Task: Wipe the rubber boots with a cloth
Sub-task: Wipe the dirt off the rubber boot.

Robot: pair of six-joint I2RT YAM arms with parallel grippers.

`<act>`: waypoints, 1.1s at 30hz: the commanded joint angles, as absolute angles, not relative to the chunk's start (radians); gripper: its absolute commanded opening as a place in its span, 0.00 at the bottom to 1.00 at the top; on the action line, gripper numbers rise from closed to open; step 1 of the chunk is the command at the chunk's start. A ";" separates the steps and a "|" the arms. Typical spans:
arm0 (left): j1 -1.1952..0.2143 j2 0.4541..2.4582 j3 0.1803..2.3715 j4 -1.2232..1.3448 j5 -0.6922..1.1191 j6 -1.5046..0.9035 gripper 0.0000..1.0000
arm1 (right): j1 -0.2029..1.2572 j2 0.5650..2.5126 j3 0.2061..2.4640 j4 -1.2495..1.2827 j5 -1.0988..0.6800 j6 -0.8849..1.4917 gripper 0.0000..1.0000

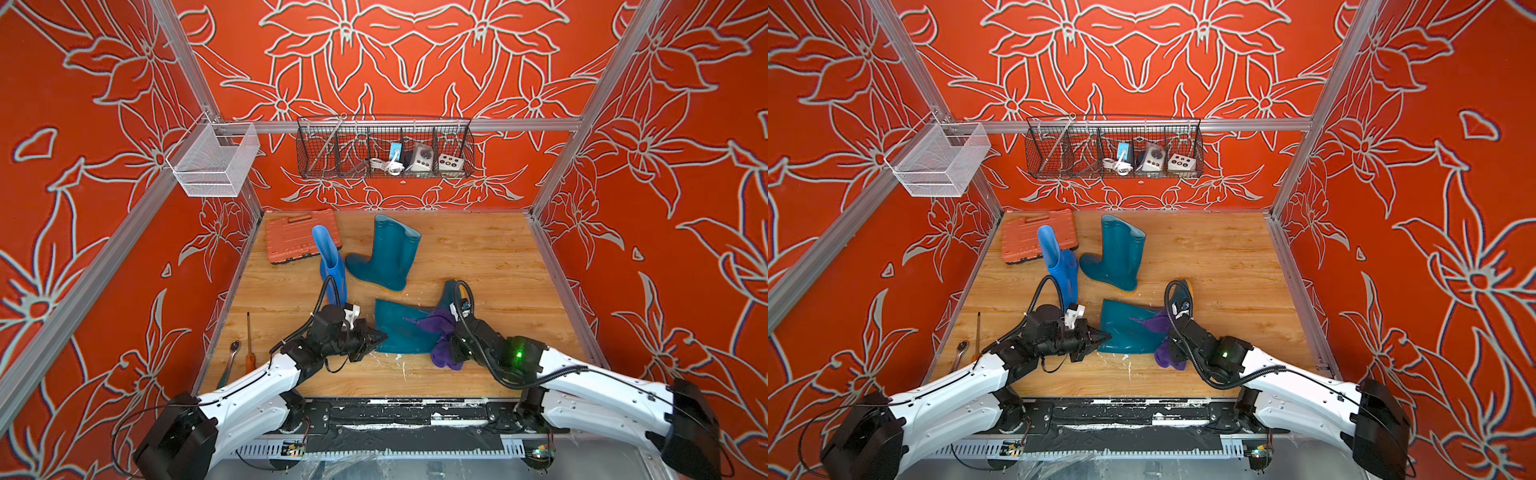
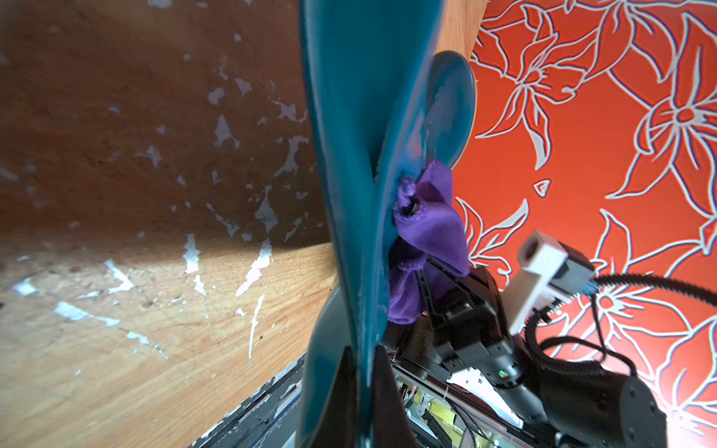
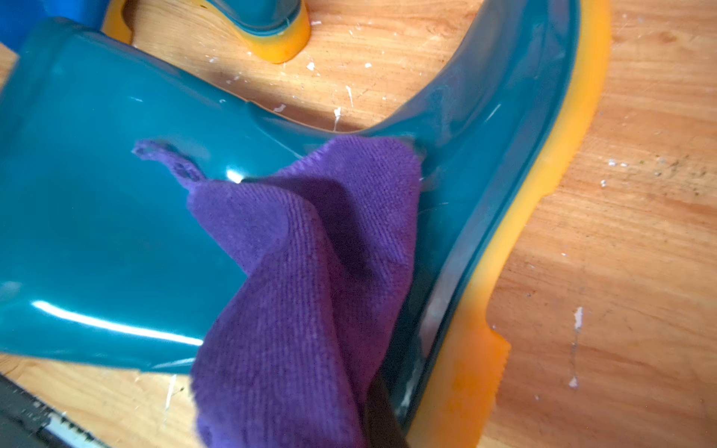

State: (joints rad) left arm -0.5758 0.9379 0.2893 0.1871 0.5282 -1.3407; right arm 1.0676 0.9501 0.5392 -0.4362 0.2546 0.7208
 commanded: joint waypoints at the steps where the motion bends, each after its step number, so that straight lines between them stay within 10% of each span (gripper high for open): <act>1: -0.566 0.950 0.285 0.256 0.543 -1.375 0.00 | 1.227 1.068 0.658 -0.437 0.363 0.705 0.00; 9: -0.557 0.970 0.277 0.315 0.575 -1.412 0.00 | 1.410 1.467 0.892 -0.277 0.364 0.610 0.00; 21: -0.509 1.021 0.270 0.421 0.683 -1.490 0.00 | 1.176 0.947 0.567 -0.541 0.469 0.712 0.00; 33: -0.508 1.019 0.369 0.204 0.766 -1.234 0.00 | 1.384 1.316 0.935 -0.406 0.318 0.514 0.00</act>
